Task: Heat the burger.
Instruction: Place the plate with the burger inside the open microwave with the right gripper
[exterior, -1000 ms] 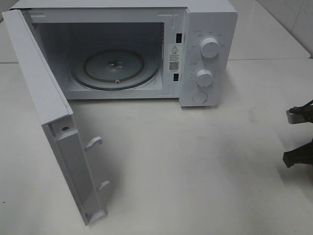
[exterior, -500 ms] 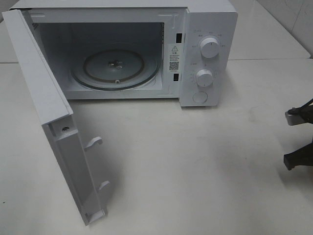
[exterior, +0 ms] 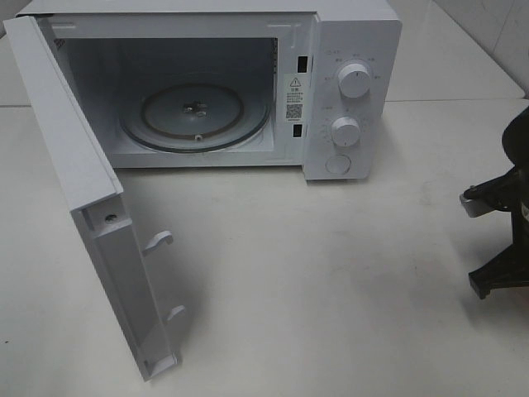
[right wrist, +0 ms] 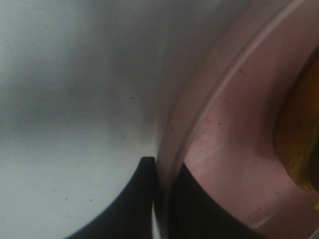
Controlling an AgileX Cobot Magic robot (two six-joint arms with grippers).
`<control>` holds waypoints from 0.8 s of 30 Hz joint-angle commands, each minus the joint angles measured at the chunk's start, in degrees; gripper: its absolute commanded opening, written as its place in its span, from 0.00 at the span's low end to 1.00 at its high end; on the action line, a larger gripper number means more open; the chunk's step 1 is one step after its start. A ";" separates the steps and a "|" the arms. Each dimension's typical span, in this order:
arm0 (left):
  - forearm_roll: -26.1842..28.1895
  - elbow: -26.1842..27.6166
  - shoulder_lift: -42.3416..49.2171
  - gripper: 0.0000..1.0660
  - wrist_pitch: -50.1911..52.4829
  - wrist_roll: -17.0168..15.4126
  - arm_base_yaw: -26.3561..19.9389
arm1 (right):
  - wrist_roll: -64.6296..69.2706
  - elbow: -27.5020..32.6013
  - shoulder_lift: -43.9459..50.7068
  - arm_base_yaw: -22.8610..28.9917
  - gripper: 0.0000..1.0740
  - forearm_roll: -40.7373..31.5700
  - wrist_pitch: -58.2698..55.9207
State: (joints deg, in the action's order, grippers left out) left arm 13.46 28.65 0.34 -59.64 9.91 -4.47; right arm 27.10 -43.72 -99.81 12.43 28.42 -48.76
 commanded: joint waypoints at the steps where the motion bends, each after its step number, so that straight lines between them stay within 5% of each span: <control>1: 0.34 -0.11 1.03 0.94 0.11 0.17 0.06 | 1.89 0.23 0.63 2.98 0.00 4.41 -4.58; 24: 0.34 -0.11 1.03 0.94 0.11 0.17 0.06 | 1.72 0.29 11.12 17.25 0.00 7.05 -10.49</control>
State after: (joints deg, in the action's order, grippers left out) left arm 13.46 28.65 0.34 -59.64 9.91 -4.47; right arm 28.59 -43.66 -89.50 29.51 32.43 -56.72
